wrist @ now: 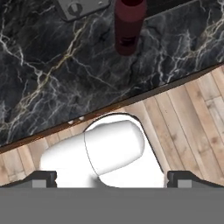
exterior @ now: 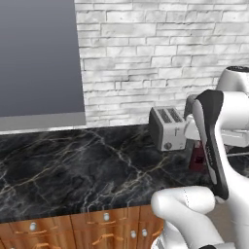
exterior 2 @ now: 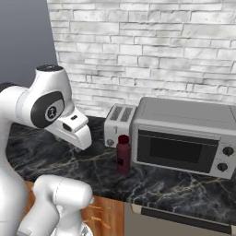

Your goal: There is a wine glass and glass cup on the dining counter. Place the wine bottle next to the wine glass and the juice bottle next to the glass cup.

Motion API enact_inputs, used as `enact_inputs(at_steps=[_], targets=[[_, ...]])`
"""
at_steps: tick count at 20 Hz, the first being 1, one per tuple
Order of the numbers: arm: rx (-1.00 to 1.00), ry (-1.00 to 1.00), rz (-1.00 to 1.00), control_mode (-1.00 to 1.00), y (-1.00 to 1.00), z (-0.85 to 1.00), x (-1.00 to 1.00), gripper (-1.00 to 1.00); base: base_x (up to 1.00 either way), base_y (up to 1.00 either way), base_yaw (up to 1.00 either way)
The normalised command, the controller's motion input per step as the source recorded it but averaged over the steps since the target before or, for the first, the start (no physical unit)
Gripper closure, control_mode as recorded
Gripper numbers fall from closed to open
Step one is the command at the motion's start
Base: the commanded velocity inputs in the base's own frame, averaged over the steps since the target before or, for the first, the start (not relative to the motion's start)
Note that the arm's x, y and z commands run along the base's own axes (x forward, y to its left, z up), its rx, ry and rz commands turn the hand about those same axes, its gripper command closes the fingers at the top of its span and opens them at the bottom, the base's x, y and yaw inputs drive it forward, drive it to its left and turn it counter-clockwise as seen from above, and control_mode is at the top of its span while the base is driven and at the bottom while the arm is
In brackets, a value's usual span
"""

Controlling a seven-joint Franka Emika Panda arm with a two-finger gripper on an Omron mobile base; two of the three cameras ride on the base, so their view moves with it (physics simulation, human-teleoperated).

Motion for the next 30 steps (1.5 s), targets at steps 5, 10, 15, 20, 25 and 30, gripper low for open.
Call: enact_inputs(at_steps=[5, 10, 15, 20, 25, 30], targets=[[0.00, 0.01, -0.01, -1.00, -0.33, 0.00, -0.02, -1.00, 0.00, 0.00, 0.00], [0.00, 0.14, -0.03, -1.00, -0.32, 0.00, 0.17, -1.00, 0.00, 0.00, 0.00], [0.00, 0.10, 0.00, -1.00, -0.35, 0.00, 0.26, -1.00, 0.00, 0.00, 0.00], [0.00, 0.06, 0.00, -1.00, -0.33, -0.04, 0.37, -1.00, 0.00, 0.00, 0.00], [0.00, 0.01, 0.02, -1.00, -0.28, -0.11, 0.31, -1.00, 0.00, 0.00, 0.00], [0.00, -0.05, 0.06, -1.00, -0.06, -0.22, 0.25, -1.00, 0.00, 0.00, 0.00]])
